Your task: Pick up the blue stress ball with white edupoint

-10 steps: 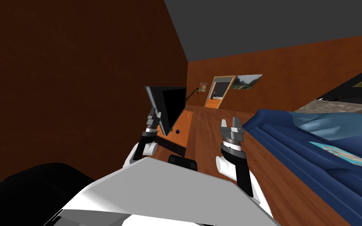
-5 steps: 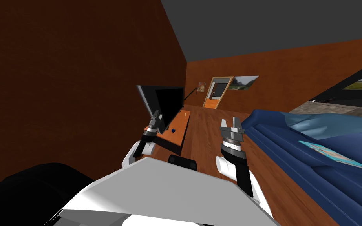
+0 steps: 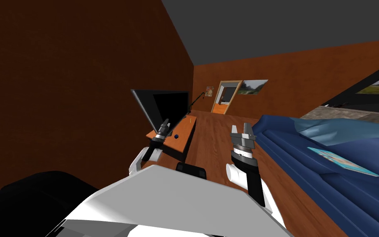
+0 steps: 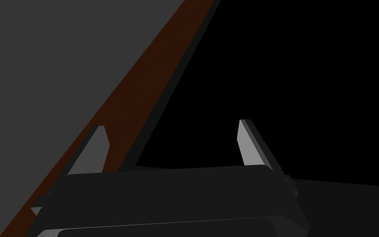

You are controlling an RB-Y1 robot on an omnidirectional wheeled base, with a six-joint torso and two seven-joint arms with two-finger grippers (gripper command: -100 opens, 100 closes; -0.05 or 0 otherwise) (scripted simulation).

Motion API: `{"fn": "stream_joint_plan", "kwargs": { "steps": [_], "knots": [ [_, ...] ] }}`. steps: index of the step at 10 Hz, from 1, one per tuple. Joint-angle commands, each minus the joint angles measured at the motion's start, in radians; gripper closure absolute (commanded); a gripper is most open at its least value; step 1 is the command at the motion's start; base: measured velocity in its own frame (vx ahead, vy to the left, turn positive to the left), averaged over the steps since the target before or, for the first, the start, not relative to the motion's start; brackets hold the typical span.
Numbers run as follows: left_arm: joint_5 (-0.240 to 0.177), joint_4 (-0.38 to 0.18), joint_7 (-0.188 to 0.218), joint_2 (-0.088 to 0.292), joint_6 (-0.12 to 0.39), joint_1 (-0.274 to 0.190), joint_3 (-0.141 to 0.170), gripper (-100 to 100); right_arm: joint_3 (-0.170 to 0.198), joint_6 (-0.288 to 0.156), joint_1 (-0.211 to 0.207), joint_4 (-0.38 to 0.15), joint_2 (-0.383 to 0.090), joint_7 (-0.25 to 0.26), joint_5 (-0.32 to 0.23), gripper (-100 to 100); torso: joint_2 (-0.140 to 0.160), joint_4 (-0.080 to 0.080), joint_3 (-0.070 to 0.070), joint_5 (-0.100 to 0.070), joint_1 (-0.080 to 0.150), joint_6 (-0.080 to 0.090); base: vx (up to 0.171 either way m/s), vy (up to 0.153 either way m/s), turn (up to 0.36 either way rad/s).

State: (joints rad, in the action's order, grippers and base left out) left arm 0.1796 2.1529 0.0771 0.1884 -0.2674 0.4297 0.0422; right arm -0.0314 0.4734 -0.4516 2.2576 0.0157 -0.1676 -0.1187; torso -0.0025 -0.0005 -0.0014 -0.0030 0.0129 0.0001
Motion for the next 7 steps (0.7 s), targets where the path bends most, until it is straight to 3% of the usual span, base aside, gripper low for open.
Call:
{"fn": "stream_joint_plan", "kwargs": {
  "steps": [1, 2, 7],
  "knots": [
    [0.005, -0.05, 0.01, 0.035, 0.048, -0.022, 0.027, -100, 0.0, 0.0, 0.0, 0.0, 0.0, 0.0, 0.0, 0, 0.0, 0.0, 0.0, 0.0, 0.0, 0.0, 0.031, -0.236, 0.012],
    [0.005, -0.05, 0.01, 0.035, 0.048, -0.022, 0.027, -100, 0.0, 0.0, 0.0, 0.0, 0.0, 0.0, 0.0, 0, 0.0, 0.0, 0.0, 0.0, 0.002, 0.0, 0.016, -0.18, 0.02],
    [0.02, -0.183, 0.009, 0.082, 0.16, -0.057, 0.079, -100, 0.0, 0.0, 0.0, 0.0, 0.0, 0.0, 0.0, 0, 0.001, 0.0, 0.0, 0.001, -0.005, 0.0, 0.043, -0.174, 0.055]
  ]
}}
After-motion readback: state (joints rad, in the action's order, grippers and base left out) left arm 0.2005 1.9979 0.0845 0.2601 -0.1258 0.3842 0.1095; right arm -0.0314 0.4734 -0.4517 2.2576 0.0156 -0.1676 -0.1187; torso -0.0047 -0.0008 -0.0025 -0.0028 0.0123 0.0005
